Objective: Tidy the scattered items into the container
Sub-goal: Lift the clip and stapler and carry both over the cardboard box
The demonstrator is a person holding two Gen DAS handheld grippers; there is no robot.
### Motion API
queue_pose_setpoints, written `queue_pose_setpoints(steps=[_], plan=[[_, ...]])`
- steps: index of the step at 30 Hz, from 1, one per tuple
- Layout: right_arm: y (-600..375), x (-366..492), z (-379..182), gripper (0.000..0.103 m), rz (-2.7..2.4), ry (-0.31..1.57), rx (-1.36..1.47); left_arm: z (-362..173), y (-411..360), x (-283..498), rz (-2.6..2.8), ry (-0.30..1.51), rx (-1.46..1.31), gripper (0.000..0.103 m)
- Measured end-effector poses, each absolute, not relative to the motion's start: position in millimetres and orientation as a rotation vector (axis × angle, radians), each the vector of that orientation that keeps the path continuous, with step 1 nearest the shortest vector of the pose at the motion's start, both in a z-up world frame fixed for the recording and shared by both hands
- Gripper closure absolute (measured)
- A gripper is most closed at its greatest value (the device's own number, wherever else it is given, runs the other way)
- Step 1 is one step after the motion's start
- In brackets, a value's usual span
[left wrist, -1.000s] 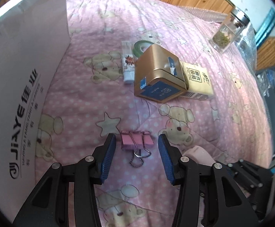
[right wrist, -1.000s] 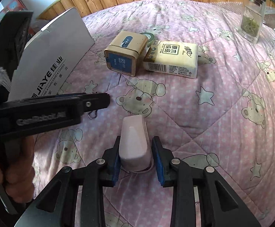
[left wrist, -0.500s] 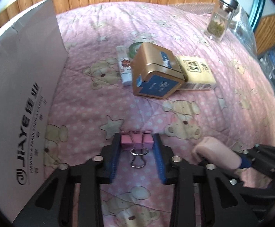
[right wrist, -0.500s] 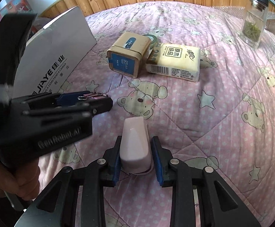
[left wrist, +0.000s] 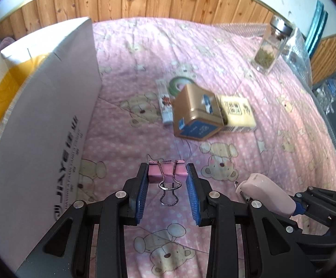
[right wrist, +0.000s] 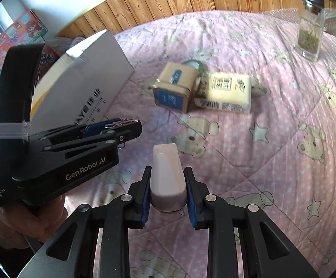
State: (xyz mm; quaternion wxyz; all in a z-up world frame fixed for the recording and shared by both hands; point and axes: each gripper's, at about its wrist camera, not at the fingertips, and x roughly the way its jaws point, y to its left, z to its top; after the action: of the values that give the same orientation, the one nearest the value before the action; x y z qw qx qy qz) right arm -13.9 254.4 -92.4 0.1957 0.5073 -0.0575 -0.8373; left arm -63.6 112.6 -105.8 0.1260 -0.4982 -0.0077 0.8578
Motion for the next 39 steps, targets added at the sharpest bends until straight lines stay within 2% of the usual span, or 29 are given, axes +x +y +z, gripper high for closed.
queue_pose_setpoints(steps=[16, 27, 39], plan=[[221, -8, -31, 0.075, -2.372, -0.205, 1.243, -32, 81, -53, 2.561, -0.270, -1.308, 0.070], [180, 11, 7, 0.075, -2.369, -0.147, 1.110, 12, 26, -31, 2.613, -0.468, -1.211, 0.070], [154, 30, 31, 0.075, -2.371, -0.111, 1.017, 34, -18, -8, 2.638, -0.635, -1.129, 0.070]])
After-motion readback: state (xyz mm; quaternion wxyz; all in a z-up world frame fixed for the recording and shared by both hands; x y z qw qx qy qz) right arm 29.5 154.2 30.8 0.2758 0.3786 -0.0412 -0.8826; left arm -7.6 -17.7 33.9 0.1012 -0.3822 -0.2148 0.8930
